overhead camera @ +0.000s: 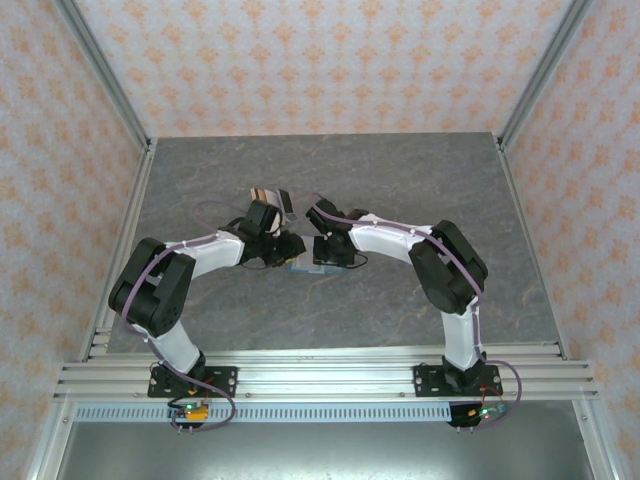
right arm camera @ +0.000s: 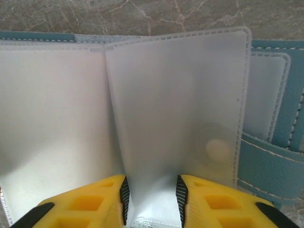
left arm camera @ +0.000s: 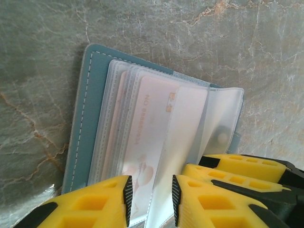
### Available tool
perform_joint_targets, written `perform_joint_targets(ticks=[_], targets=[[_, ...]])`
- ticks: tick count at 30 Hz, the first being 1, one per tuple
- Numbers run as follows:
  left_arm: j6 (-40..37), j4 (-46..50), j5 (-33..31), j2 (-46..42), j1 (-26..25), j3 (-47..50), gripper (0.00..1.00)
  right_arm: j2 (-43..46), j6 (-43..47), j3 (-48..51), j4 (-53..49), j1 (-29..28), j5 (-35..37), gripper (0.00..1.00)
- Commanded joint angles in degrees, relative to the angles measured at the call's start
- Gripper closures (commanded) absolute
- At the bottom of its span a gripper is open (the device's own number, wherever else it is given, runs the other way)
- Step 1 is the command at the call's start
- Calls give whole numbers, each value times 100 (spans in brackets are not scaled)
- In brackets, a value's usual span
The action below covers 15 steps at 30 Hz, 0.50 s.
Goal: Take the credit cards out of the card holder
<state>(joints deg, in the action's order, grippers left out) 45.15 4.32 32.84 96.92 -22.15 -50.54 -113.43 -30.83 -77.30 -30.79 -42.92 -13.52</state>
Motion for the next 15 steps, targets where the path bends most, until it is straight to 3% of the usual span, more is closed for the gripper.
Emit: perform_joint_targets(ticks=[1,15], targets=[[5,-145,171,114,-61,-132,69,-224,-46,209,-59,72,139,65],[178,-521,471,315,-92,-128,68,171,-77,412,242,147,-112,66]])
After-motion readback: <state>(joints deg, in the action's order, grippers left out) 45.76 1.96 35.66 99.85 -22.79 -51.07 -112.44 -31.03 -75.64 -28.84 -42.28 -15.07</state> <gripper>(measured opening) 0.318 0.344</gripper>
